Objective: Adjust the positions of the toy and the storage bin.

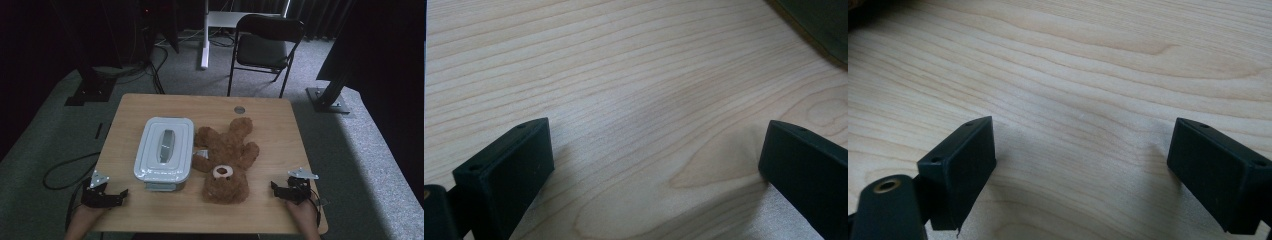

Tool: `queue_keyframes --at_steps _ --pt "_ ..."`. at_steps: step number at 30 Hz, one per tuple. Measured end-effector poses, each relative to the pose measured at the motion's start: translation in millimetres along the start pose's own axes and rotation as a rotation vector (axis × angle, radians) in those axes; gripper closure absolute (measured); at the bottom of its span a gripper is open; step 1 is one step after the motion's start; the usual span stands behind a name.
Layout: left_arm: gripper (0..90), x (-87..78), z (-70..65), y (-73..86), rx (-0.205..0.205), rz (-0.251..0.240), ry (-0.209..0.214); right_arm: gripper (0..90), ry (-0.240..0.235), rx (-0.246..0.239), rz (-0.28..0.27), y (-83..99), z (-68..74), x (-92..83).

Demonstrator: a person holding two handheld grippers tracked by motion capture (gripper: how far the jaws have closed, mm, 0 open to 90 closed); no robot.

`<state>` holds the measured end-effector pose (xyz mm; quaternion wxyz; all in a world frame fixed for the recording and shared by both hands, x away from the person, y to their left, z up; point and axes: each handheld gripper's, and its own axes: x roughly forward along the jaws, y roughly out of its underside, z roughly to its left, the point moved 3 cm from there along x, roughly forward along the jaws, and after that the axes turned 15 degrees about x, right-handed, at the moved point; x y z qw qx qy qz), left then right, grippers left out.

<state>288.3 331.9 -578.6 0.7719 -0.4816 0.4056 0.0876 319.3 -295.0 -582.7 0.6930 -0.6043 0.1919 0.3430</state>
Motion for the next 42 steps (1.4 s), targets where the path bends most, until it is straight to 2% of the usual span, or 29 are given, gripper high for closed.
queue_keyframes --at_steps 5,10,11,13,20,23,28,32,35,40,42 --pt "1.8 0.0 0.1 0.0 0.0 0.001 0.0 13.3 -0.003 -0.004 0.023 -2.2 0.8 -0.5" --pt "1.8 0.0 0.1 0.0 0.001 0.001 0.0 13.7 -0.064 0.01 0.052 -6.5 5.9 -1.3" --pt "1.8 0.0 0.1 0.0 0.001 0.001 0.0 13.7 -0.064 0.01 0.052 -6.5 5.9 -1.3" --pt "1.8 0.0 0.0 0.0 0.0 0.001 0.0 14.5 -0.098 -0.019 0.035 -14.6 15.8 -5.7" --pt "1.8 -0.1 0.1 0.0 0.001 0.002 0.0 14.6 -0.207 -0.016 -0.034 -48.0 36.0 -18.4" --pt "1.8 0.0 -0.1 -0.1 -0.001 0.001 0.0 14.5 -0.228 -0.029 -0.047 -59.8 42.3 -20.6" --pt "1.8 0.0 0.0 -0.1 -0.001 0.001 0.0 14.5 -0.234 -0.048 -0.056 -82.1 51.3 -20.1" --pt "1.8 0.0 -0.1 -0.1 -0.001 0.001 0.0 14.5 -0.259 -0.029 -0.066 -101.8 55.2 -15.3" --pt "1.8 0.0 0.0 -0.1 -0.001 0.001 0.0 14.5 -0.271 -0.002 -0.065 -114.5 56.5 -5.8" --pt "1.8 0.0 -0.1 -0.1 -0.001 0.001 0.0 14.5 -0.253 -0.001 -0.063 -130.2 60.4 7.0" --pt "1.8 0.0 -0.1 -0.1 -0.001 0.001 0.0 14.5 -0.256 0.008 -0.053 -143.5 64.2 16.8"
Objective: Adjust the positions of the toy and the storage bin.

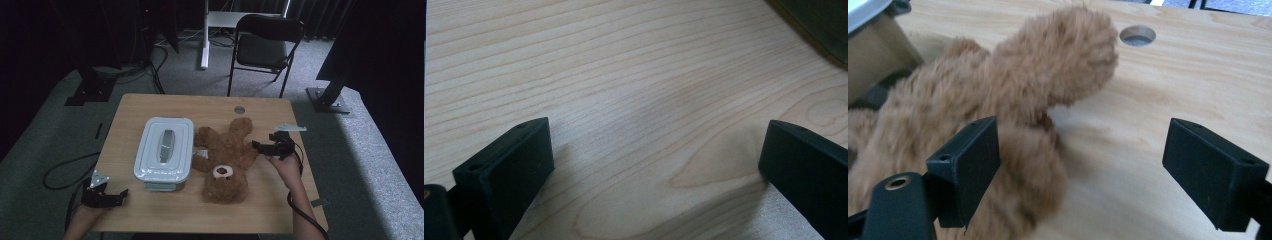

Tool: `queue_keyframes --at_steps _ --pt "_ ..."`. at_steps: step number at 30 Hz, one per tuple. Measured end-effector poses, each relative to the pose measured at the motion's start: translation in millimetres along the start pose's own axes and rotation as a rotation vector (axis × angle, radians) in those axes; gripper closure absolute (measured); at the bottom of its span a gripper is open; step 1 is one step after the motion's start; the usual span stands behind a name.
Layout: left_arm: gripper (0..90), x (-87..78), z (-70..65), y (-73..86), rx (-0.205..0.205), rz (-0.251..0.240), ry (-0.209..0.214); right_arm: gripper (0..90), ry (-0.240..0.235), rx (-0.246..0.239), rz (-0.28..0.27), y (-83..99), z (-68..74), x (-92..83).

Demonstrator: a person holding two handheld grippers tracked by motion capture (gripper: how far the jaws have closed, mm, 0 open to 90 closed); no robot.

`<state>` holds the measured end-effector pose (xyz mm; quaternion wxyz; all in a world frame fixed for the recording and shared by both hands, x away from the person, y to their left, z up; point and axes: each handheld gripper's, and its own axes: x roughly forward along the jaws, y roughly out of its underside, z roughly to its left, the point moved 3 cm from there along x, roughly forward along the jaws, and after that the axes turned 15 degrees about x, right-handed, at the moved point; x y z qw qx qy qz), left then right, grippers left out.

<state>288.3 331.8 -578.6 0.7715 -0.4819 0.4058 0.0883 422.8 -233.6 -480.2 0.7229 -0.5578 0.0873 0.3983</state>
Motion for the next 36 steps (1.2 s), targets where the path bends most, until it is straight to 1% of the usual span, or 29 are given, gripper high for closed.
queue_keyframes --at_steps 1,2,3,4,8,10,11,14,15,16,21,24,25,27,28,29,31,33,35,36 --pt "1.8 0.0 0.0 0.0 0.0 0.0 0.0 14.5 0.005 0.002 0.001 -4.5 0.5 3.7" --pt "1.8 0.0 0.0 0.0 0.0 0.0 0.0 14.5 0.005 0.002 0.001 -4.5 0.5 3.7" --pt "1.8 0.0 0.0 0.0 0.0 0.0 0.0 14.5 0.0 0.007 0.001 -10.2 0.9 7.9" --pt "1.8 0.0 0.0 0.1 0.001 0.0 0.0 14.5 -0.001 0.018 -0.001 -19.6 1.2 14.5" --pt "1.8 0.0 0.1 0.1 0.001 -0.001 0.001 14.5 -0.012 0.048 0.0 -35.3 0.5 26.3" --pt "1.8 0.0 0.1 0.1 0.001 -0.001 0.001 14.5 -0.006 0.056 0.003 -41.2 -0.1 32.7" --pt "1.8 -0.1 0.0 0.1 0.001 -0.001 0.001 14.5 -0.011 0.065 0.007 -44.2 -0.6 36.6" --pt "1.8 -0.6 -0.2 0.5 0.002 0.0 0.001 14.5 -0.013 0.078 0.02 -48.5 -1.2 45.2" --pt "1.9 -0.6 -0.2 0.5 0.002 0.0 0.001 14.5 -0.013 0.078 0.02 -48.5 -1.2 45.2" --pt "1.9 -0.6 -0.2 0.6 0.002 0.0 0.002 14.5 -0.02 0.082 0.028 -48.9 -1.0 48.4" --pt "1.8 -0.7 0.0 0.7 0.005 -0.001 0.003 14.4 -0.021 0.093 0.065 -51.3 -2.8 64.6" --pt "1.9 -0.7 0.0 0.7 0.004 -0.001 0.003 14.4 -0.05 0.117 0.085 -53.0 -6.1 73.0" --pt "1.9 -0.7 0.0 0.7 0.004 -0.001 0.003 14.4 -0.064 0.12 0.094 -53.0 -7.1 75.6" --pt "1.8 -0.7 0.0 0.7 0.004 -0.001 0.003 14.4 -0.073 0.123 0.116 -52.0 -7.8 80.5" --pt "1.9 -0.7 0.0 0.7 0.004 -0.001 0.003 14.5 -0.081 0.118 0.132 -50.8 -7.2 82.6" --pt "1.9 -0.7 0.0 0.7 0.004 -0.001 0.003 15.4 -0.087 0.112 0.148 -49.5 -6.6 84.4" --pt "1.9 -0.7 0.0 0.7 0.004 -0.001 0.003 22.4 -0.118 0.102 0.173 -47.2 -5.3 85.6" --pt "1.9 -0.7 -0.1 0.7 0.004 -0.001 0.003 23.9 -0.131 0.083 0.179 -45.7 -5.0 85.3" --pt "1.9 -0.7 0.0 0.7 0.004 -0.001 0.003 31.0 -0.159 0.096 0.184 -44.9 -6.1 84.3" --pt "1.9 -0.7 0.0 0.7 0.004 -0.001 0.003 34.6 -0.16 0.099 0.185 -44.6 -6.7 83.9"
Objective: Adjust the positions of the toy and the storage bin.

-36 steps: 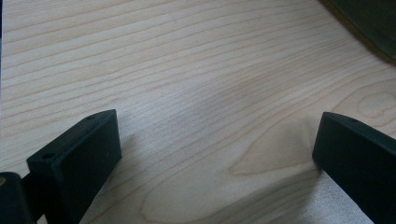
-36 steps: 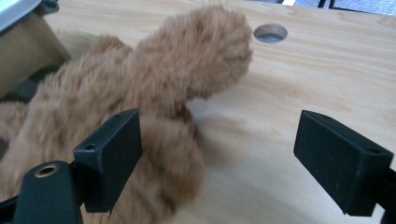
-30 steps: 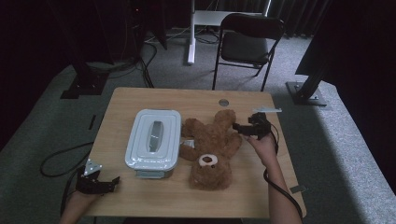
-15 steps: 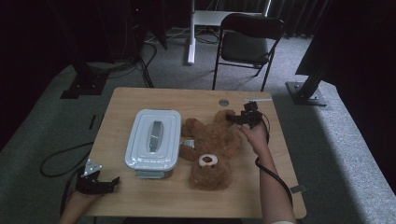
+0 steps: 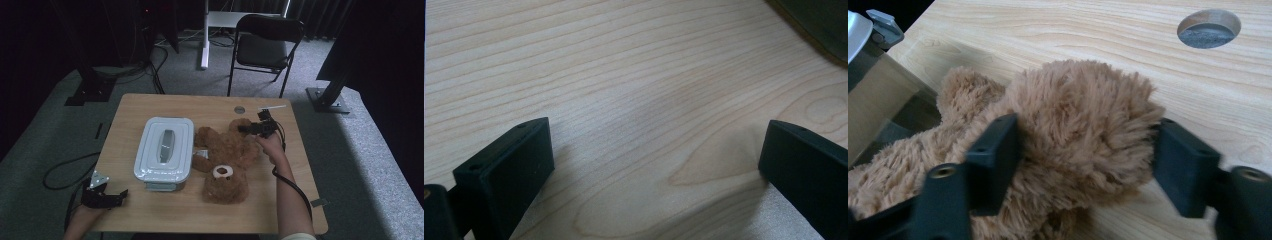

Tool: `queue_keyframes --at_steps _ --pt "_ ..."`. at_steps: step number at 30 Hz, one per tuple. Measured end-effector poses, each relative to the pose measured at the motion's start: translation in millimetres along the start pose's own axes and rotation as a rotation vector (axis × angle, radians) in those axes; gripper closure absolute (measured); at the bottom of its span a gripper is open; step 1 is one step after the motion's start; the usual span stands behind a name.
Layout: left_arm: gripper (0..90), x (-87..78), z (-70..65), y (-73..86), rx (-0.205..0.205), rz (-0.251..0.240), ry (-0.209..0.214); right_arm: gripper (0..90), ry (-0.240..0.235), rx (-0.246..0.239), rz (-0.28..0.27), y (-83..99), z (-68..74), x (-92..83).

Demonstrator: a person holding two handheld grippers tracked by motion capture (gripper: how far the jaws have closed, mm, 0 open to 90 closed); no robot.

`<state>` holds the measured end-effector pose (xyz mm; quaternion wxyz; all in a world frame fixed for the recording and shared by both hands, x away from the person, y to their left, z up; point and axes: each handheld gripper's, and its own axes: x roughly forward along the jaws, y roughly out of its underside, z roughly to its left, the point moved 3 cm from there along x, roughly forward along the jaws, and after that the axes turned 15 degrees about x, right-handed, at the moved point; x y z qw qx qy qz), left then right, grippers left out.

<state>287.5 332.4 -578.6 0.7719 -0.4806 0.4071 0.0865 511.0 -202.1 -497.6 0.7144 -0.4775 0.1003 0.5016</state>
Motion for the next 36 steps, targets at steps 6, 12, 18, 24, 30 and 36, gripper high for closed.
queue_keyframes --at_steps 6,12,18,24,30,36 --pt "1.9 0.0 0.0 0.0 0.0 0.0 0.0 71.0 0.014 -0.021 -0.027 1.4 -1.7 -8.9" --pt "1.9 -0.1 -0.3 0.1 -0.003 0.001 -0.003 80.5 0.055 -0.057 -0.09 12.9 -1.4 -20.0" --pt "1.9 -0.2 -0.3 0.1 -0.004 0.001 -0.003 81.8 0.121 -0.035 -0.13 24.7 -9.6 -39.2" --pt "1.9 -0.2 -0.2 0.1 -0.004 0.001 -0.003 82.9 0.213 -0.031 -0.156 36.8 -21.3 -67.1" --pt "1.9 -0.2 -0.2 0.1 -0.004 0.001 -0.003 83.4 0.23 -0.027 -0.192 65.8 -25.6 -108.5" --pt "1.9 -0.2 -0.2 0.1 -0.004 0.001 -0.003 84.2 0.276 -0.025 -0.206 118.1 -22.3 -141.5"
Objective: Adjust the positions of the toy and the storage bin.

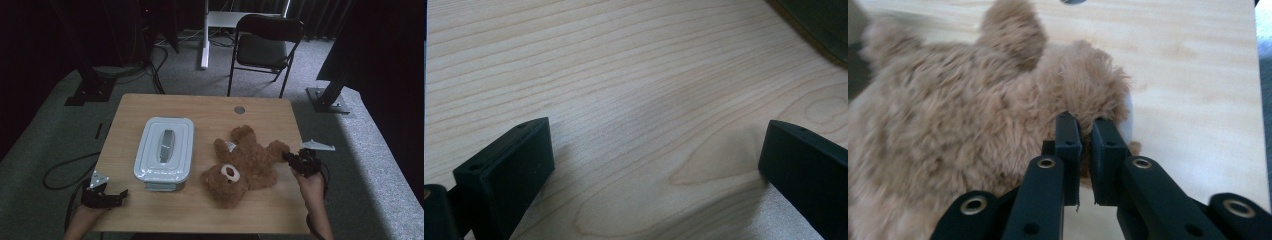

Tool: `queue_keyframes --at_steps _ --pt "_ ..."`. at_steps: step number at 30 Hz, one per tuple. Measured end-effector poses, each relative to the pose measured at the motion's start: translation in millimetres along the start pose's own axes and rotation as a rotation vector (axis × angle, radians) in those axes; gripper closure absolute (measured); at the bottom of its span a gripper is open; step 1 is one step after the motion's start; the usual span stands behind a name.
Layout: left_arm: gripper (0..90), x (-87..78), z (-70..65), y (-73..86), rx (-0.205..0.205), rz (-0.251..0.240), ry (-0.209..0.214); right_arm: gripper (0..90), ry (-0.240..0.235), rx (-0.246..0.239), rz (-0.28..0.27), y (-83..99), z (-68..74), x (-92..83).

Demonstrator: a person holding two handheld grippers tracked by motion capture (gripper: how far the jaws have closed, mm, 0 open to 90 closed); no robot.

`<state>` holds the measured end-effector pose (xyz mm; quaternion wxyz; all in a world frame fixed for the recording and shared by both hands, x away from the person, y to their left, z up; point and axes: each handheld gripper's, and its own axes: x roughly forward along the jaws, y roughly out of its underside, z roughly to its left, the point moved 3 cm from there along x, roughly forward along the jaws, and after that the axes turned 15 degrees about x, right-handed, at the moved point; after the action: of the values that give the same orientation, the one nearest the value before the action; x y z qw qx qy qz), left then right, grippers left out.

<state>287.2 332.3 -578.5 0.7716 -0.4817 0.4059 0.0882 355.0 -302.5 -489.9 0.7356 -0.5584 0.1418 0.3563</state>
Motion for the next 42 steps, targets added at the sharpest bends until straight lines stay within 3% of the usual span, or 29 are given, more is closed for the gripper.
queue_keyframes --at_steps 5,9,10,12,16,18,21,23,24,27,28,29,32,35,37,40,42 --pt "2.0 -0.1 0.2 0.1 0.001 0.001 -0.001 84.3 -0.056 0.044 -0.008 33.3 -0.2 -28.9" --pt "2.0 0.0 0.0 0.1 -0.001 0.001 -0.003 84.1 -0.111 0.052 -0.024 50.0 5.7 -51.1" --pt "2.0 0.0 0.0 0.1 -0.001 0.001 -0.003 84.1 -0.111 0.052 -0.024 50.0 5.7 -51.1" --pt "2.0 0.0 0.0 0.2 -0.001 0.0 -0.003 84.0 -0.121 0.047 -0.025 56.9 13.6 -68.6" --pt "2.0 0.1 -0.1 0.1 -0.005 0.002 -0.007 82.3 -0.097 0.022 -0.027 59.5 17.4 -73.8" --pt "2.0 0.2 -0.1 0.0 -0.009 0.002 -0.009 73.4 -0.114 0.031 -0.05 55.1 16.1 -73.8" --pt "2.0 0.2 -0.1 0.0 -0.009 0.003 -0.009 50.4 -0.137 0.058 -0.099 42.3 20.3 -76.3" --pt "2.0 0.2 0.0 0.0 -0.008 0.003 -0.009 46.7 -0.148 0.057 -0.111 37.2 24.5 -76.4" --pt "2.0 0.1 -0.1 0.0 -0.008 0.003 -0.009 40.4 -0.17 0.022 -0.126 22.2 41.4 -71.4" --pt "2.0 0.1 0.0 -0.1 -0.008 0.004 -0.009 36.5 -0.227 -0.014 -0.1 7.5 60.9 -57.3" --pt "2.0 0.1 0.0 -0.1 -0.008 0.004 -0.009 36.5 -0.227 -0.014 -0.1 7.5 60.9 -57.3" --pt "2.0 0.2 -0.2 -0.1 -0.01 0.002 -0.01 34.7 -0.254 -0.039 -0.033 0.6 74.3 -38.2" --pt "2.0 0.2 -0.2 -0.1 -0.01 0.002 -0.01 32.8 -0.274 -0.059 0.068 0.0 87.4 -4.8" --pt "2.0 0.2 -0.2 -0.1 -0.011 0.002 -0.009 29.2 -0.241 -0.066 0.13 6.7 90.3 21.5" --pt "2.0 0.2 -0.2 -0.1 -0.01 0.002 -0.01 26.8 -0.222 -0.084 0.14 14.1 91.2 30.5" --pt "2.0 0.2 -0.1 -0.1 -0.01 0.002 -0.009 24.3 -0.177 -0.135 0.185 23.8 95.6 40.9" --pt "2.0 0.2 -0.2 -0.1 -0.011 0.002 -0.01 27.4 -0.125 -0.184 0.209 29.7 100.2 49.8"
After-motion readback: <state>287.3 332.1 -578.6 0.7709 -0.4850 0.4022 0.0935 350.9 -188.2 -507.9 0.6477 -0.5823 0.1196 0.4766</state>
